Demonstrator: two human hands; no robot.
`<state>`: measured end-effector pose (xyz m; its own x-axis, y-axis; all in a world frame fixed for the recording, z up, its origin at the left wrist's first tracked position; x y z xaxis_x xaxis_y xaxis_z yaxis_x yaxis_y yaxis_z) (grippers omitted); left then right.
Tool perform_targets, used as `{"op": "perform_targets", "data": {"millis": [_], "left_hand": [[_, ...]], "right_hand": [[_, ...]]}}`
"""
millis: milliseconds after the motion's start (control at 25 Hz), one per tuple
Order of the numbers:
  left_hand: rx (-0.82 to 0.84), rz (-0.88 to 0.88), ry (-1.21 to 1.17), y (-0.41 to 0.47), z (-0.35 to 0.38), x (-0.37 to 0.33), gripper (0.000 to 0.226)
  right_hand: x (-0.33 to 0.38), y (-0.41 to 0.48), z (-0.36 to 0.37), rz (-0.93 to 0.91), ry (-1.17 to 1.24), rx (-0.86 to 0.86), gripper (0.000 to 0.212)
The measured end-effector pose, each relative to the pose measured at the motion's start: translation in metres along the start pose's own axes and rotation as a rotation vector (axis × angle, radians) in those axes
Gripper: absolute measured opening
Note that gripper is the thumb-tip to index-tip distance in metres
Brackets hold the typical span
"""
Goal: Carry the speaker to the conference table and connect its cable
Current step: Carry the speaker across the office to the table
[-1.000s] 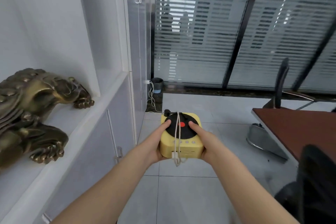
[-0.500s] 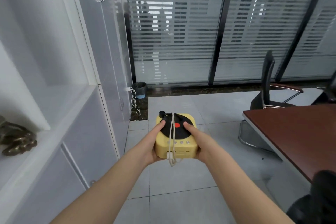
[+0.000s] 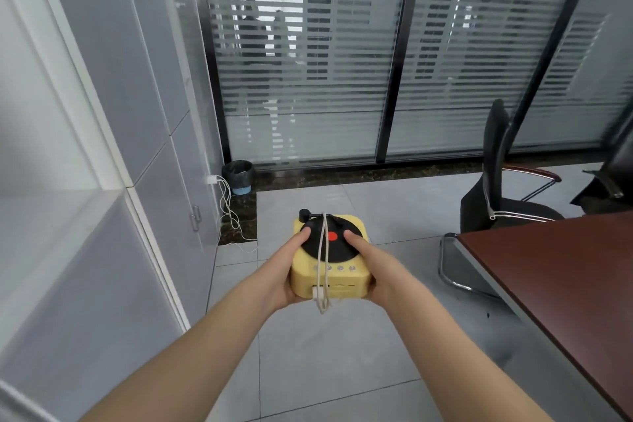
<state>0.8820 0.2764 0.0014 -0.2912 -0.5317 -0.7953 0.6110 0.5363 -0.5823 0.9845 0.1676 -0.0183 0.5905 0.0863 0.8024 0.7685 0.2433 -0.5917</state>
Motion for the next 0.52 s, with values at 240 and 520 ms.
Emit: {"op": "perform_targets", "data": {"millis": [240,520], "left_hand": [[0.048,-0.003,0.057,0.098,0.009,-0.067,0.037],[0.131,-0.037,0.090,0.200,0.022,-0.137,0.035]], "right_hand": [[0.048,0.082,0.052,-0.006,0.048,-0.067,0.062],[0.103,0.161,0.103,-0.016,0.074,-0.153,0.060]]}}
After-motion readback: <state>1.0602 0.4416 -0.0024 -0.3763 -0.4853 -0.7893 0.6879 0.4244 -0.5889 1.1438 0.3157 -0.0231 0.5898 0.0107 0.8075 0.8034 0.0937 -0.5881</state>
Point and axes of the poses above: each hand's wrist, its own y-axis towards the middle knuckle, its own z-axis out of the palm, x = y × z, the point moved 2 cm from there along y, towards the middle knuckle, and after that the axes turned 14 degrees about -x, right-handed, at the moved point
